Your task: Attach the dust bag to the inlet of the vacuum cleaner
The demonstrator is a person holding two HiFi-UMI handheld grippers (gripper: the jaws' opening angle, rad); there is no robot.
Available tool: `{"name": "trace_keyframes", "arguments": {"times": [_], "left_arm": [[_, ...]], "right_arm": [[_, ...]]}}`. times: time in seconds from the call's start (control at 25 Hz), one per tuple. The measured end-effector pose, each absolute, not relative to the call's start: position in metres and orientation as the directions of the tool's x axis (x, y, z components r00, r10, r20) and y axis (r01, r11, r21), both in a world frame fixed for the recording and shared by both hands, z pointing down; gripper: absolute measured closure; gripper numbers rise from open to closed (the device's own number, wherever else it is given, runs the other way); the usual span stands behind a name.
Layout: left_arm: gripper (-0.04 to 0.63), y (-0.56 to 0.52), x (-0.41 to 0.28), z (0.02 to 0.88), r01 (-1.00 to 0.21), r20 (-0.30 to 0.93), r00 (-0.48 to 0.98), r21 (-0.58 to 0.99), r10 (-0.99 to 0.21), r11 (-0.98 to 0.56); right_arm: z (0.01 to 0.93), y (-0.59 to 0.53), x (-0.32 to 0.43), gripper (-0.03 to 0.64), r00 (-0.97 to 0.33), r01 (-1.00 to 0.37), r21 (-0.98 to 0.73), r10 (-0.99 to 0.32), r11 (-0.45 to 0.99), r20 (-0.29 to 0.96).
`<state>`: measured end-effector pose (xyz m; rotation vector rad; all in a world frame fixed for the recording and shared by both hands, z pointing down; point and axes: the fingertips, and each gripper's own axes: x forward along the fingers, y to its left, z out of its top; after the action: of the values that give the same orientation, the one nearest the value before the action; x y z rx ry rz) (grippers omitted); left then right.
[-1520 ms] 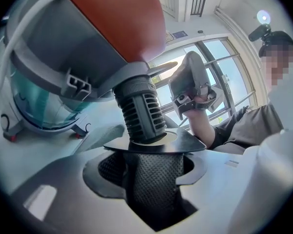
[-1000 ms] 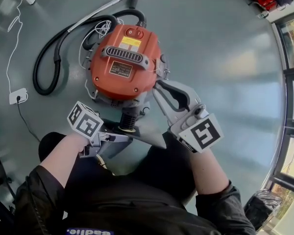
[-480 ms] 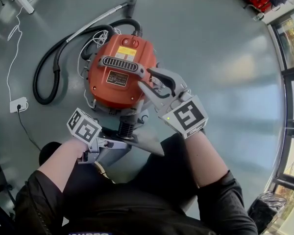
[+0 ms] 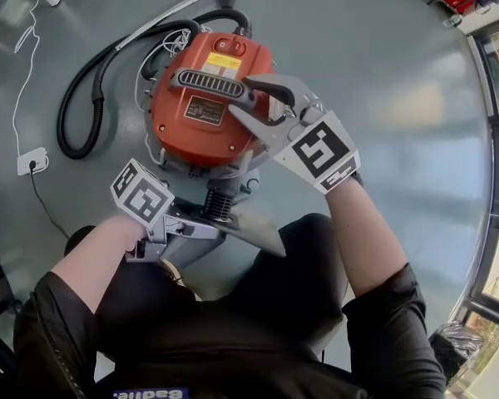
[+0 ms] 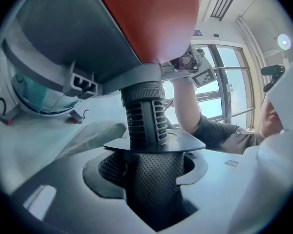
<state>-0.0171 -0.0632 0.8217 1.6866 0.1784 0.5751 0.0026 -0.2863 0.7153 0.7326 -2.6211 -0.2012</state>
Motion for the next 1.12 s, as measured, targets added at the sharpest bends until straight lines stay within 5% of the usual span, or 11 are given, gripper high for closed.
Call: {"name": "trace_keyframes", "arguments": {"times": [0.76,0.96,1.12], "left_arm": [[0.313,-0.066,-0.008,0.823,-0.148,0.203,0.882,0.976,0.426,-0.159],[0.159,-0.067,-0.007,0.800,-0.051,0.078,0.912,0.996,0.403,-0.077],[0.199,-0.069,-0.003,0.802,-0.063,0.059,0.934,0.998,0.353,0.000]], "right_arm": [[0.717,-0.286,0.001,0.474,-0.760,-0.461,0.263,-0.531,0.847,0.375],[0.716,-0.285,-0.001,0.474,-0.764,-0.444,0.270,-0.519,0.854,0.383],[0.716,-0.285,0.000,0.474,-0.753,-0.454,0.279,-0.532,0.846,0.388]]}}
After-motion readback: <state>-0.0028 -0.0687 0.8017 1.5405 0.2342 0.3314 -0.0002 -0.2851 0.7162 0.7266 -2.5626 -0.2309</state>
